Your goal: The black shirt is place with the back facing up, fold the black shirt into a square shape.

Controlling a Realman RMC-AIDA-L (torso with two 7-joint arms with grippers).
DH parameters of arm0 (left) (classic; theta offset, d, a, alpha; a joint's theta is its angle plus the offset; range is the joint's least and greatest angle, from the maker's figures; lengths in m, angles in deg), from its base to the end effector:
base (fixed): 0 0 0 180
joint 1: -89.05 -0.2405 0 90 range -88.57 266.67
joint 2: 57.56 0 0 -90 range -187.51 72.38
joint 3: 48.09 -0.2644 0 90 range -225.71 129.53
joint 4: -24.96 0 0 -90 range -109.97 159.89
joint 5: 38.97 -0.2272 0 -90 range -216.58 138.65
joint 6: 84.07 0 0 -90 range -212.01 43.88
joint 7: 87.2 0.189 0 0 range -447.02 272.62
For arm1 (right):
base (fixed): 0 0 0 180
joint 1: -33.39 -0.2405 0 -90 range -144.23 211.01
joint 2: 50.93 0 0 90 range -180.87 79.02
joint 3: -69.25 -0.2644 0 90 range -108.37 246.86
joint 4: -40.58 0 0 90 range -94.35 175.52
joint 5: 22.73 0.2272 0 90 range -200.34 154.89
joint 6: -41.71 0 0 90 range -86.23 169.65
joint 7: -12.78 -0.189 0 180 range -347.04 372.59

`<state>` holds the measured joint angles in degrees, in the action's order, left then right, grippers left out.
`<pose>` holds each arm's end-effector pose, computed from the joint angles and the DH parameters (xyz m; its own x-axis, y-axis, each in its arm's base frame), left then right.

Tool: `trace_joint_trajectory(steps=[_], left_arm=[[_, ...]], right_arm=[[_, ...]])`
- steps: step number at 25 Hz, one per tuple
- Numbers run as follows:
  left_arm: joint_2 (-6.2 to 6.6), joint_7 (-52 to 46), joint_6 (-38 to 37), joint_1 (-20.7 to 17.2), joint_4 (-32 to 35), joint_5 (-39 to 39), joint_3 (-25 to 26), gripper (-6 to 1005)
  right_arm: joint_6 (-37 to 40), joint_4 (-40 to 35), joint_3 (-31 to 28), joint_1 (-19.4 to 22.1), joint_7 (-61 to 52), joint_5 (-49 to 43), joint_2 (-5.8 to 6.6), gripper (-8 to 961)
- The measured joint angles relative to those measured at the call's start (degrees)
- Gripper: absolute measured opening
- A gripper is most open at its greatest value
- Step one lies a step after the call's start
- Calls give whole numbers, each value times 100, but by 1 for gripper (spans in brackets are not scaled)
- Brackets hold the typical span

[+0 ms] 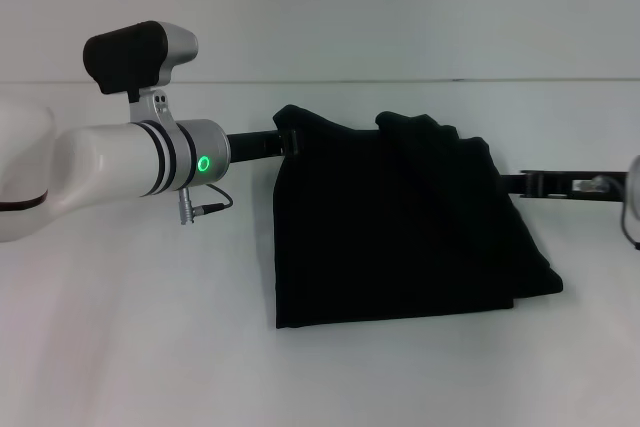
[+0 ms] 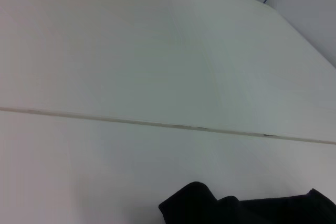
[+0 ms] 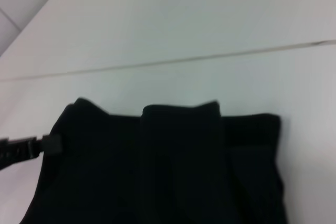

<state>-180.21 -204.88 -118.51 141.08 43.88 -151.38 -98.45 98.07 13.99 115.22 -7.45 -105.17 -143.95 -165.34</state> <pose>-0.2227 0.4951 -0.1228 0.4152 0.6997 0.5814 0.9096 -0.3061 -0.2811 0.3012 0.4559 -0.0467 0.4397 -0.7589 -0.4803 -0.8978 -0.3561 -0.2591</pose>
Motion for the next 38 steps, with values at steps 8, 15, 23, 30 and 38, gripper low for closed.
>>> trace_joint_trajectory(steps=[8, 15, 23, 30, 38], left_arm=[[12, 0, -1, -1, 19, -11, 1, 73], [13, 0, 8, -20, 61, -14, 1, 76], [13, 0, -22, -133, 182, 12, 10, 79], [13, 0, -59, -160, 212, -1, 10, 82], [18, 42, -95, -160, 307, -2, 7, 85]], right_arm=[[51, -122, -188, 283, 0, 183, 148, 56], [61, -126, -249, 358, -18, 182, 167, 81], [103, -118, -283, 484, -51, 187, 175, 109], [141, -95, -296, 505, -65, 188, 175, 134], [362, -420, -413, 551, -14, 202, 164, 163]])
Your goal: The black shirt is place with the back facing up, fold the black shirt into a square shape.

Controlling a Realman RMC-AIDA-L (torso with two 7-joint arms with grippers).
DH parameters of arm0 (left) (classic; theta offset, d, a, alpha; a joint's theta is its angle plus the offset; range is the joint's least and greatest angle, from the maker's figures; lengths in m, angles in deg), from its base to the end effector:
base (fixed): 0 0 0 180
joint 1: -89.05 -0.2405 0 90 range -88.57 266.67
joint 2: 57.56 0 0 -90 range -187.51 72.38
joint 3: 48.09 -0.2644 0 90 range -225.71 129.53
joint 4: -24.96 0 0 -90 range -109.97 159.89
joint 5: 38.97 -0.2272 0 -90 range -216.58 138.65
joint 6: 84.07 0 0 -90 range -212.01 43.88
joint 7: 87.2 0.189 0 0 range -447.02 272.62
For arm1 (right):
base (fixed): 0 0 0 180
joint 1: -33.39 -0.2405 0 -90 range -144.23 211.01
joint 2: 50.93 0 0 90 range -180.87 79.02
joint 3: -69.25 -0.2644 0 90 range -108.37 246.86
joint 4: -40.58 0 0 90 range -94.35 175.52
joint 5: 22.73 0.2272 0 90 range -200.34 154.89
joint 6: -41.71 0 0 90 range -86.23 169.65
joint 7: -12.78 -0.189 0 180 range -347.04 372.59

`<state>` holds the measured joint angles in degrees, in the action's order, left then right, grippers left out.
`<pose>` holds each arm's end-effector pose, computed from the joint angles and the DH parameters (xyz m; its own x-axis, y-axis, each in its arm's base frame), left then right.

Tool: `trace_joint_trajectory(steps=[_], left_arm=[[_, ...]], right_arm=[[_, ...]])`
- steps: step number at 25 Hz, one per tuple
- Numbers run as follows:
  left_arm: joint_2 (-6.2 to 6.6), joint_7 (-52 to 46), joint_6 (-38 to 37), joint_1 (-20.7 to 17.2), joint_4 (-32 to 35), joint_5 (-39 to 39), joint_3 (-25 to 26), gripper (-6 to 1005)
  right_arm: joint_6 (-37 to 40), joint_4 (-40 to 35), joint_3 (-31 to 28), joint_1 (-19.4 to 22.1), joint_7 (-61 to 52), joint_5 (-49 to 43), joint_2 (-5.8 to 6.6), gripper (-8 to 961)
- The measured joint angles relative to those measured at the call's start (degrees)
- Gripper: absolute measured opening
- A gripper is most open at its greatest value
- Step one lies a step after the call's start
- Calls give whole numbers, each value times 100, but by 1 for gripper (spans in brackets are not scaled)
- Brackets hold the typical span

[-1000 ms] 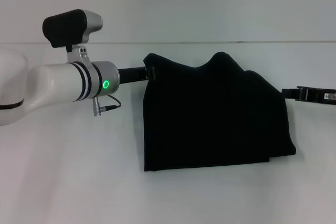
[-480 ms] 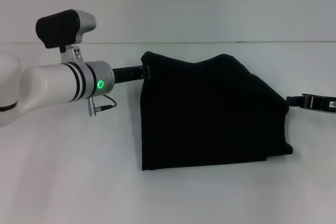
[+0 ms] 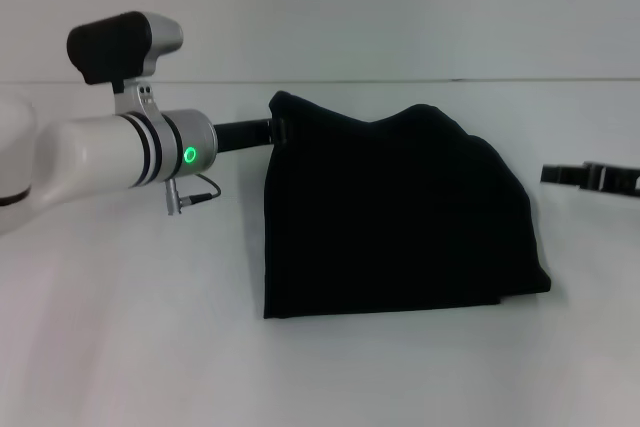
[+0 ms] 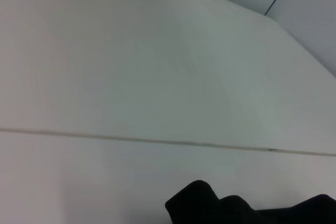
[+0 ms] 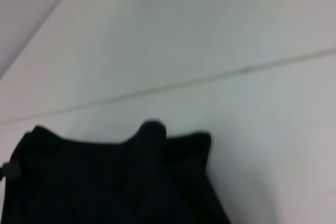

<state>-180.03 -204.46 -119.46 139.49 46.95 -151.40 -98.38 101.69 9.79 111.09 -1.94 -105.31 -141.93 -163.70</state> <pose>-0.2250 0.4995 -0.1092 0.4295 0.6740 0.6011 0.9030 -0.3142 -0.2929 0.3315 0.4440 -0.0065 0.3673 -0.7371 -0.5672 -0.9299 -0.2798 -0.2386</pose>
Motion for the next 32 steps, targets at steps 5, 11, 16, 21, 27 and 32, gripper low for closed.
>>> trace_joint_trajectory(steps=[5, 11, 16, 21, 27, 32], left_arm=[[60, 165, -235, -13, 149, -10, 3, 88], [82, 137, -223, -20, 205, -10, 2, 240], [127, -288, -130, 26, 161, -111, -18, 423], [143, -955, 168, 34, 103, -502, -5, 554], [118, -1095, -388, -289, 566, -595, -7, 645], [50, -970, -1573, -888, 1693, -440, 71, 647]], right_arm=[[381, -418, -498, 69, 2, 2, -12, 290], [461, -462, -705, 66, 121, 3, 21, 552], [449, -462, -706, 52, 152, -5, 26, 666], [448, -455, -693, 31, 158, -29, 82, 695], [657, -467, -729, 53, 353, -13, 124, 689], [1139, -469, -1132, 71, 694, -2, 156, 684]])
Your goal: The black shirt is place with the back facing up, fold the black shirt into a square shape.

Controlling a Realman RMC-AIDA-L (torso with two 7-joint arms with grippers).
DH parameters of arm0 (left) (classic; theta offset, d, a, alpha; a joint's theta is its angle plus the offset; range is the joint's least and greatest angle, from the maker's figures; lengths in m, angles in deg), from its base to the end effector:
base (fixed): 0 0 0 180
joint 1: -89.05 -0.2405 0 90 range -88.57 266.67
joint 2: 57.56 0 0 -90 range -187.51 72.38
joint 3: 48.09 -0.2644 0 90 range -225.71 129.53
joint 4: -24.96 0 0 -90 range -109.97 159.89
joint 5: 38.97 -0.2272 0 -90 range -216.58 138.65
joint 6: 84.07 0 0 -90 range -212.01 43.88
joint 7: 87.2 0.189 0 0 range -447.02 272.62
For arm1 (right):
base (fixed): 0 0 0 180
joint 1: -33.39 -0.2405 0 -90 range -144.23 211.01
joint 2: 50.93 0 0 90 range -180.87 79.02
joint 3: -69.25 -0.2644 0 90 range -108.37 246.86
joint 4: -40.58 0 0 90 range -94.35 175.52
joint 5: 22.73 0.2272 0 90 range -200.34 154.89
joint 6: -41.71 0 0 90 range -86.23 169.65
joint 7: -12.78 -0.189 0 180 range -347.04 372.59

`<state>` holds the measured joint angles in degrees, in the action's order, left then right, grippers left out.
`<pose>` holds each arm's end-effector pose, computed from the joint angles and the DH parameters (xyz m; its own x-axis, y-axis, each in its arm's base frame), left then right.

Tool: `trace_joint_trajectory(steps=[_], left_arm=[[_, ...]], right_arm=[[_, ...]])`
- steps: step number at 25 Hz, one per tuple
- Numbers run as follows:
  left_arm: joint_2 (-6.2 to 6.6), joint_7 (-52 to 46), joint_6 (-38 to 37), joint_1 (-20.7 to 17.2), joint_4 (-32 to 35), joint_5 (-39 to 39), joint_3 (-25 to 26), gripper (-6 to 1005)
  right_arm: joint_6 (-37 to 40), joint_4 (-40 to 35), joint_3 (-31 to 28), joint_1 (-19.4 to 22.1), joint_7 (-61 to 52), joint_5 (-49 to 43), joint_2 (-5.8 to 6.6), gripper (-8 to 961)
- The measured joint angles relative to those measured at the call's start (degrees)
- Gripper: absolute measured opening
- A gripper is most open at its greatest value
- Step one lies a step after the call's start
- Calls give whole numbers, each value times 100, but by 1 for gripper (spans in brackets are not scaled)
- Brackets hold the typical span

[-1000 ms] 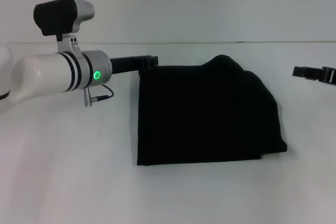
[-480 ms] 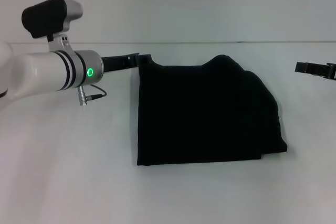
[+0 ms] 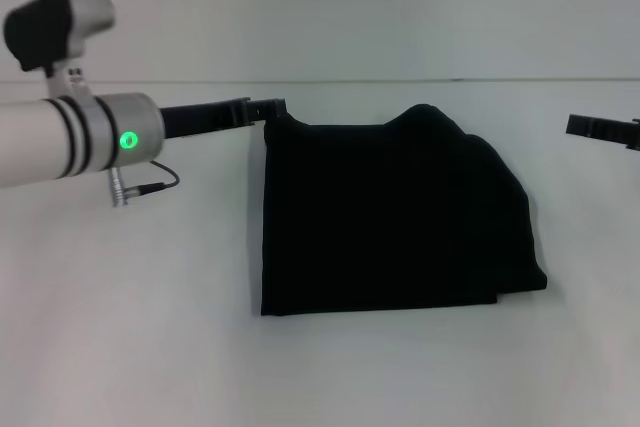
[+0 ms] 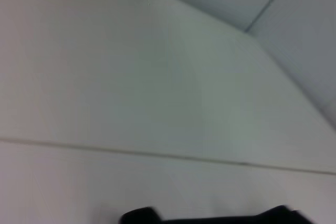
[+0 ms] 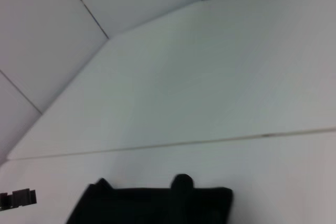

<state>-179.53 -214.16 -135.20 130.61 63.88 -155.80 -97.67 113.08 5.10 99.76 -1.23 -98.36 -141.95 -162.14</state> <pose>-0.2279 0.4843 -0.0578 0.3821 0.6804 0.6253 0.9199 -0.3448 -0.1870 0.3182 0.4424 0.0447 0.4302 -0.6339 -0.6427 -0.8949 -0.3927 -0.2118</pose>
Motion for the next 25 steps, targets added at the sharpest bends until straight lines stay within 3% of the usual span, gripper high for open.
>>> trace_joint_trajectory(steps=[6, 10, 16, 22, 25], left_arm=[[15, 608, -1173, -187, 228, 416, 719, 698], [17, 932, -1604, -196, 219, 473, 789, 791], [8, 1222, -1855, -203, 182, 468, 752, 812], [3, 1843, -2398, -189, 145, 467, 746, 832], [-9, 2214, -2616, -166, 45, 448, 732, 840]], right_arm=[[94, 23, -198, -127, 131, -7, 1, 693], [65, 23, -166, -256, 137, -34, -1, 695], [18, 42, -11, -365, 104, -37, 1, 697], [-680, 291, 454, -455, -363, -47, 14, 698], [-1295, 743, 803, -642, -613, -58, 56, 790]])
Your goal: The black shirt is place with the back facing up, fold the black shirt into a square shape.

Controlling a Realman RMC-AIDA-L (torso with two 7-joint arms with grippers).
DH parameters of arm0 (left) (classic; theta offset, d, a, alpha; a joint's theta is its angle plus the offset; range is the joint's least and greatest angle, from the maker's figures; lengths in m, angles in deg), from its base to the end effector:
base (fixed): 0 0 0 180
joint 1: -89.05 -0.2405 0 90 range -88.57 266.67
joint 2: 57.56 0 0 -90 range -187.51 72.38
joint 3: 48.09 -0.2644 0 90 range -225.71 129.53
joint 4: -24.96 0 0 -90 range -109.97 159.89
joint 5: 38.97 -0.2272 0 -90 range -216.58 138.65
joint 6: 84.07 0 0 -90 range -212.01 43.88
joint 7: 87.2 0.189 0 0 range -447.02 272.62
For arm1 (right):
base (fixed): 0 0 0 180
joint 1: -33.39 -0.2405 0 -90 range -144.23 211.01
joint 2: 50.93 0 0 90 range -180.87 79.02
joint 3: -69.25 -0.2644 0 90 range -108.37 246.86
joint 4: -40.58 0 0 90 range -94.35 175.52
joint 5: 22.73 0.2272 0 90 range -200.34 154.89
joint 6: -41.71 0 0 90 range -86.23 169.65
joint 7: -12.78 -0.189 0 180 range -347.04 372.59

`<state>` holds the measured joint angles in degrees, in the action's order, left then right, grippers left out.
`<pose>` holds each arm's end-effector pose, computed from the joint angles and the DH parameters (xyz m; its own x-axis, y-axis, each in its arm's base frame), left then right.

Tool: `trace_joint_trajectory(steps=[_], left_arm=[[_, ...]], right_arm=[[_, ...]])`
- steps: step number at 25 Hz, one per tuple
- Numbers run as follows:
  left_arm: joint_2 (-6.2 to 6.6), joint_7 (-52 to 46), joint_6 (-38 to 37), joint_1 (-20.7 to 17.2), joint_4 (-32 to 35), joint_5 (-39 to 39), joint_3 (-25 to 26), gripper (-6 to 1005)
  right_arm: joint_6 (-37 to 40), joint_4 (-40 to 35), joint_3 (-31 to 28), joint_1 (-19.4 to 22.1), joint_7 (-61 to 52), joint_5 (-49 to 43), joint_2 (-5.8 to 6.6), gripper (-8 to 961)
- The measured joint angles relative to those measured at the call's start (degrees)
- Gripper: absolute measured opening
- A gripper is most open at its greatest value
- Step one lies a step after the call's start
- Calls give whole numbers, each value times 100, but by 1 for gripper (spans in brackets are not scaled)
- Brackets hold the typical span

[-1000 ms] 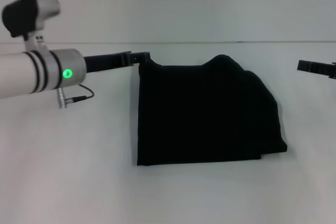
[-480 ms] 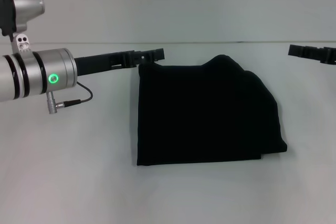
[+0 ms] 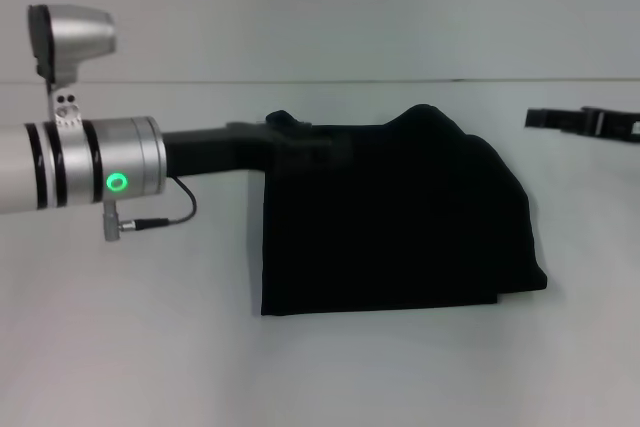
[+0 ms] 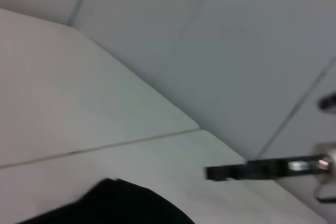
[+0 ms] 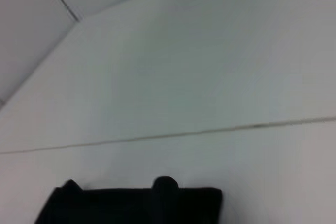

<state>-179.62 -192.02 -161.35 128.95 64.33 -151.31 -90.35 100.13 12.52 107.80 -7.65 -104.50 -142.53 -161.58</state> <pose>-0.1931 0.4280 -0.0580 0.6009 0.5610 0.5694 0.6962 -0.7173 -0.0280 0.3048 0.4786 0.0116 0.4060 -0.6896 -0.5996 -0.9138 -0.3134 -0.2583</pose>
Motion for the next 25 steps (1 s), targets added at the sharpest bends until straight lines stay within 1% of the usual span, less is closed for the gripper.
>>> trace_joint_trajectory(steps=[4, 8, 10, 12, 16, 17, 19, 25], left_arm=[[-12, 388, -121, 25, -94, -20, -260, 839], [-51, 690, -118, 4, -97, -23, -529, 835], [-58, 722, -86, 1, -101, -32, -575, 833], [-59, 725, -80, -2, -102, -35, -581, 831], [-44, 734, -81, -15, -102, -35, -558, 829], [-38, 735, -80, -18, -102, -37, -556, 829], [-32, 736, -82, -19, -102, -59, -556, 829], [-19, 727, -121, -15, -97, -190, -542, 828]], right_arm=[[-604, 437, 307, -261, -194, -48, -9, 779], [-822, 681, 349, -419, -202, -69, -71, 758], [-977, 787, 352, -470, -202, -69, -104, 746], [-1152, 856, 353, -505, -188, -67, -156, 710], [-1459, 893, 355, -580, -144, -66, -332, 637], [-1527, 900, 354, -604, -141, -66, -368, 636], [-1661, 942, 355, -667, -140, -68, -417, 633], [-2013, 1133, 355, -787, -138, -56, -497, 626]])
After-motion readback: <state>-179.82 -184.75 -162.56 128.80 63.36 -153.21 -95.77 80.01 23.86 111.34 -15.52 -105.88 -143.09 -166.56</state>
